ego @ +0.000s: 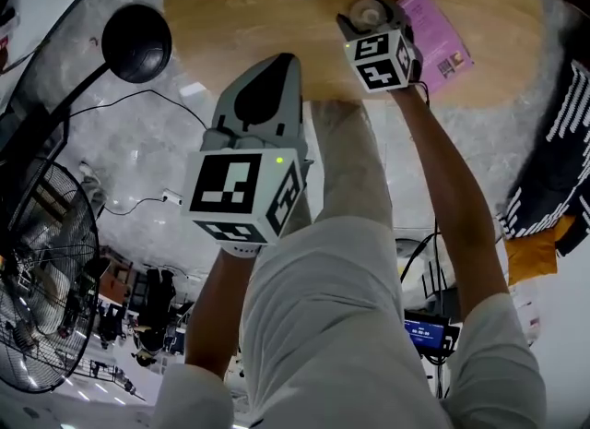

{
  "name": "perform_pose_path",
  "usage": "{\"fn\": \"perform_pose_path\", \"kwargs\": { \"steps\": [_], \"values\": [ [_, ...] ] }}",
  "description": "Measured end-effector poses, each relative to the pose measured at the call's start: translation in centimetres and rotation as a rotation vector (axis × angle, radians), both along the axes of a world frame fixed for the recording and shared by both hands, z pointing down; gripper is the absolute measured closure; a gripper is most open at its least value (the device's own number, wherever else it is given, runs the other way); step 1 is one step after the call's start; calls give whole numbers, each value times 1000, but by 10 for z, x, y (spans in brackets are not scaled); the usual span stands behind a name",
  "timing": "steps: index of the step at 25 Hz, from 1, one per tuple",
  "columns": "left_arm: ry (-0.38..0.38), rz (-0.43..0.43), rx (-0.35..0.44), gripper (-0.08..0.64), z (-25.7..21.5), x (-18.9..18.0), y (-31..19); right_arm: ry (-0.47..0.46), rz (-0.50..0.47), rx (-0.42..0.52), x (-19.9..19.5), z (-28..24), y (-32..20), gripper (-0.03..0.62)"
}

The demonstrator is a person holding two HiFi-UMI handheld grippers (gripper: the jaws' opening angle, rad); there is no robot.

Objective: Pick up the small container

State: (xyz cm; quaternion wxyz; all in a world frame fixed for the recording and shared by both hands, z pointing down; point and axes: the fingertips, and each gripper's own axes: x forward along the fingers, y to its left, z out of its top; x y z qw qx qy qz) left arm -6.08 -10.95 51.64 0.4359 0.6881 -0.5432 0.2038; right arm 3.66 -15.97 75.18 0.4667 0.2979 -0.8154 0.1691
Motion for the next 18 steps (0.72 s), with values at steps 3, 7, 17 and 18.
{"fn": "perform_pose_path", "kwargs": {
  "steps": [3, 7, 17, 18],
  "values": [
    [-6, 10, 11, 535, -6, -2, 5, -26, -47, 25, -7, -25, 3, 253],
    [-21, 13, 29, 535, -14, -12, 12, -48, -91, 35, -21, -54, 11, 253],
    [-40, -11, 75, 535, -47, -43, 27, -77, -229, 50, -59, -140, 36, 253],
    [-40, -15, 81, 535, -52, -47, 27, -78, -239, 51, -62, -149, 38, 253]
  ]
}}
